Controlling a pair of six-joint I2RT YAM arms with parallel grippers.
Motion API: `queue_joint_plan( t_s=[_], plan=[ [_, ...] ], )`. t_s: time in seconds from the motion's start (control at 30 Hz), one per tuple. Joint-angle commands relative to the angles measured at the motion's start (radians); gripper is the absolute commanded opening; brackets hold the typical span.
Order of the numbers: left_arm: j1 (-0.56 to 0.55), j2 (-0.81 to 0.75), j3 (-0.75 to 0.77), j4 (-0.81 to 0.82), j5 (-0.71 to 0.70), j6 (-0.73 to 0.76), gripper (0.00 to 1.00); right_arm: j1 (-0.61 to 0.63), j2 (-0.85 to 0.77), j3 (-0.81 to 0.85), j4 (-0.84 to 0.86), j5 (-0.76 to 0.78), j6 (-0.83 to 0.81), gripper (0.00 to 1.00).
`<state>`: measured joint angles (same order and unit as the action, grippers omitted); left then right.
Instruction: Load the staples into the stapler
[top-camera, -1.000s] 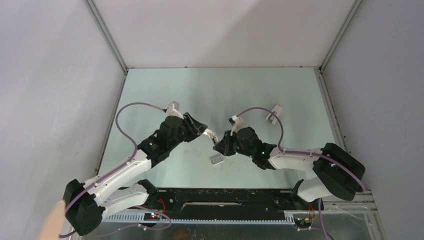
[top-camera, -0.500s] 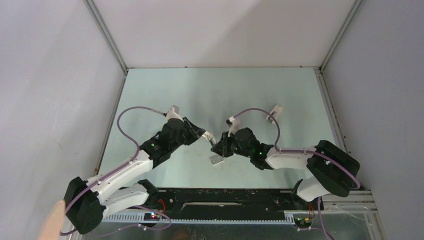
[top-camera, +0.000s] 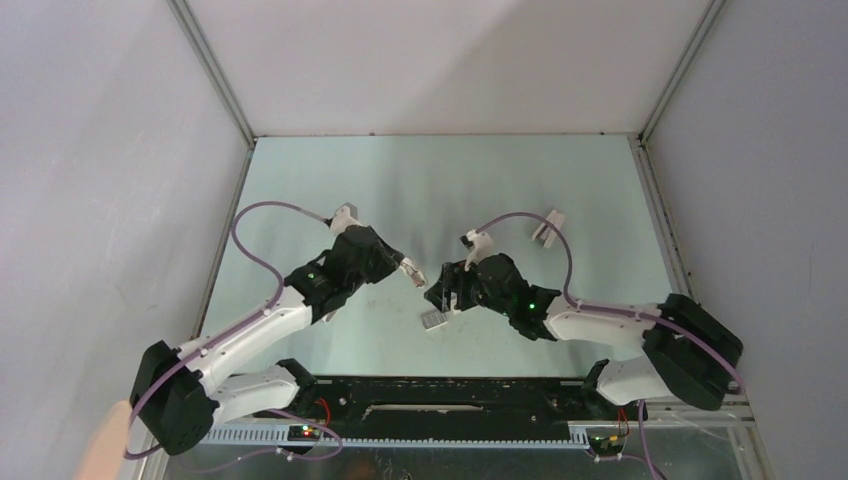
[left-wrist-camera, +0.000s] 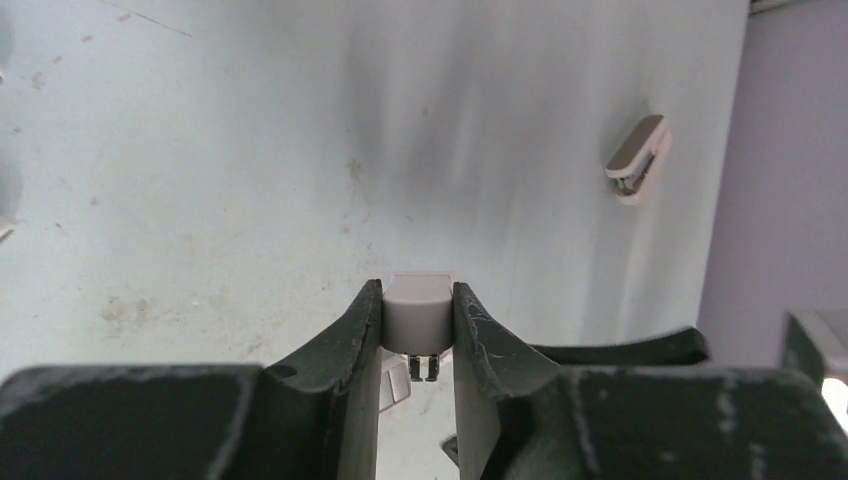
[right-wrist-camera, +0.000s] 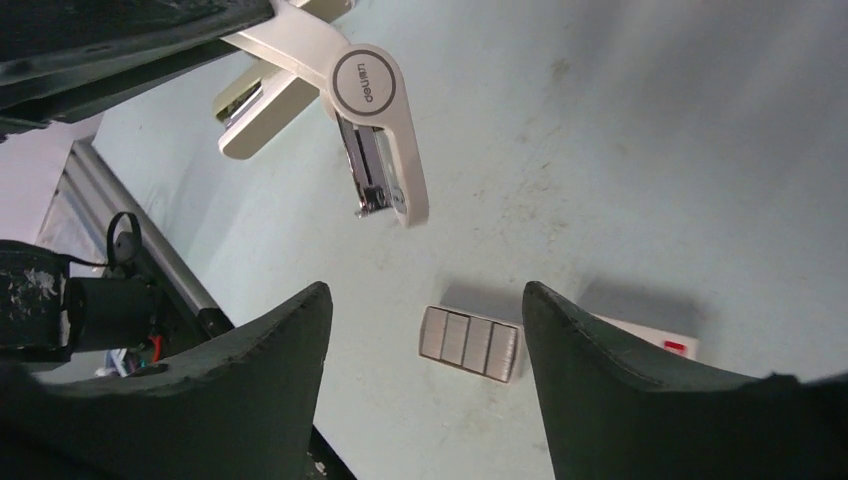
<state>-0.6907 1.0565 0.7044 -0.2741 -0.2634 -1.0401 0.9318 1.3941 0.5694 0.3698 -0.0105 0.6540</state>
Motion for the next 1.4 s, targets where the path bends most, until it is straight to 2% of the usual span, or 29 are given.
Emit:
queue_joint_plan(
  t_s=[0.0,0.17,0.3,0.37,0.7,0.83,0.93,1.1,1.37],
  plan=[
    [-0.010,0.063,0.089,-0.060,-0.103,0.018,0.09,-0.003,-0.140,0.037,-0.179,0.173,-0.065,0.74],
    [-0.019,0.211,0.217,-0.229,-0.190,-0.048,0.08,0.006,-0.279,0.037,-0.423,0.386,-0.119,0.76],
    [-0.026,0.366,0.374,-0.427,-0.254,-0.105,0.09,0.011,-0.348,0.034,-0.507,0.510,-0.147,0.77],
    [-0.029,0.430,0.430,-0.477,-0.259,-0.107,0.10,0.009,-0.373,0.022,-0.512,0.544,-0.148,0.78],
    [-0.036,0.569,0.423,-0.429,-0.207,-0.131,0.10,-0.002,-0.389,-0.015,-0.491,0.546,-0.137,0.79],
    [-0.037,0.577,0.419,-0.431,-0.200,-0.134,0.12,-0.003,-0.386,-0.020,-0.479,0.533,-0.137,0.79],
    [-0.037,0.561,0.412,-0.432,-0.206,-0.135,0.21,-0.003,-0.385,-0.020,-0.475,0.527,-0.144,0.79],
    [-0.037,0.527,0.398,-0.424,-0.203,-0.127,0.43,-0.001,-0.390,-0.020,-0.463,0.493,-0.163,0.79],
    [-0.035,0.416,0.350,-0.398,-0.193,-0.107,0.58,0.018,-0.394,-0.003,-0.504,0.432,-0.180,0.79]
  ],
)
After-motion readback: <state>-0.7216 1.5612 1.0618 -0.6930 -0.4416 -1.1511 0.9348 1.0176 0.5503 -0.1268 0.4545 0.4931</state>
